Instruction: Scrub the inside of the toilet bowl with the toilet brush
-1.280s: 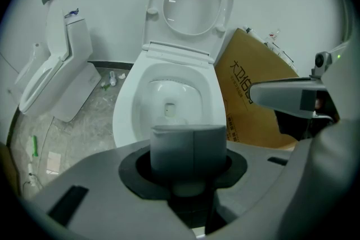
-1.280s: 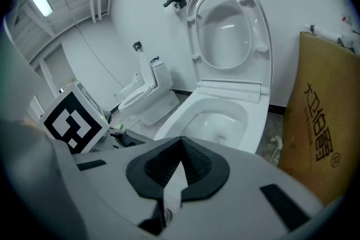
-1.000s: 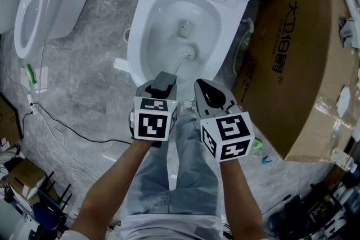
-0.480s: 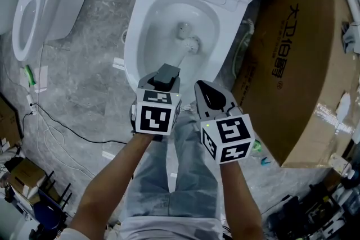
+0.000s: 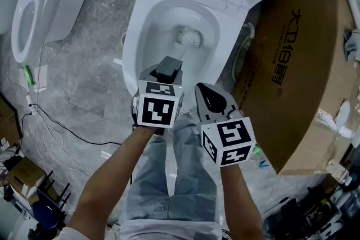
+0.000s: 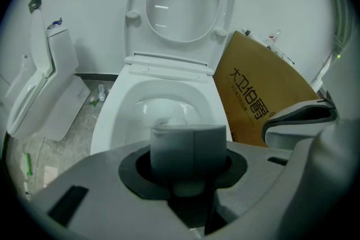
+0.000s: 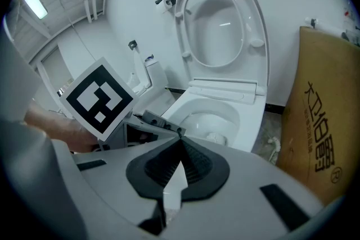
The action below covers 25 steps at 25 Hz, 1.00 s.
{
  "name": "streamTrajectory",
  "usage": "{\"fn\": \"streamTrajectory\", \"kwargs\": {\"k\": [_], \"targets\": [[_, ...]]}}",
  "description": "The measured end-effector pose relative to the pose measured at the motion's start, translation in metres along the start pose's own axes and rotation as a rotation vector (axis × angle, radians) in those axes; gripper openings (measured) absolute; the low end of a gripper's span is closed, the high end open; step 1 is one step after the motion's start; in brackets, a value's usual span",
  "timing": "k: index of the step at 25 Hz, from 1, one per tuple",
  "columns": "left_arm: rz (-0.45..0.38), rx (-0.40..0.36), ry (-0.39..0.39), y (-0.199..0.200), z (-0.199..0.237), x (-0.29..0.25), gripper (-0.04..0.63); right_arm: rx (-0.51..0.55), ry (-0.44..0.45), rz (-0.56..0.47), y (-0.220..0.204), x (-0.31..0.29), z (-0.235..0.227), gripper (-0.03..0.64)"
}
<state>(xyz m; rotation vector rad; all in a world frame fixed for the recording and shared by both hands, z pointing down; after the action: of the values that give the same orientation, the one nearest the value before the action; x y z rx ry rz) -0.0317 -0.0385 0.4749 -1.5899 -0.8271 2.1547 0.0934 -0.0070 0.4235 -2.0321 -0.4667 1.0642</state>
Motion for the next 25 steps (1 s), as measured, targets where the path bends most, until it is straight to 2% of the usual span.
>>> {"fn": "streamTrajectory", "kwargs": {"k": [13, 25], "targets": [[-0.024, 0.020, 0.043, 0.014, 0.023, -0.014, 0.156, 0.001, 0.011, 0.022, -0.002, -0.011, -0.007, -0.002], [-0.017, 0.048, 0.098, 0.005, 0.050, 0.004, 0.156, 0.003, 0.039, 0.029, -0.004, -0.018, 0.005, -0.002]]}}
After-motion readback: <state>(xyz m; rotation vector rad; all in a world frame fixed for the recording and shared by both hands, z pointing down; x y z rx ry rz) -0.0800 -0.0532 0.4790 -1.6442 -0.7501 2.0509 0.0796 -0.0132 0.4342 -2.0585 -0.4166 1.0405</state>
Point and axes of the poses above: the fingertips, and each gripper's own axes: x backward along the fingers, z to its left, y out of its top, the point moved 7 cm from there along x, backward along the fingers, and after that the axes turned 15 degrees about -z, right-handed, at the moved point
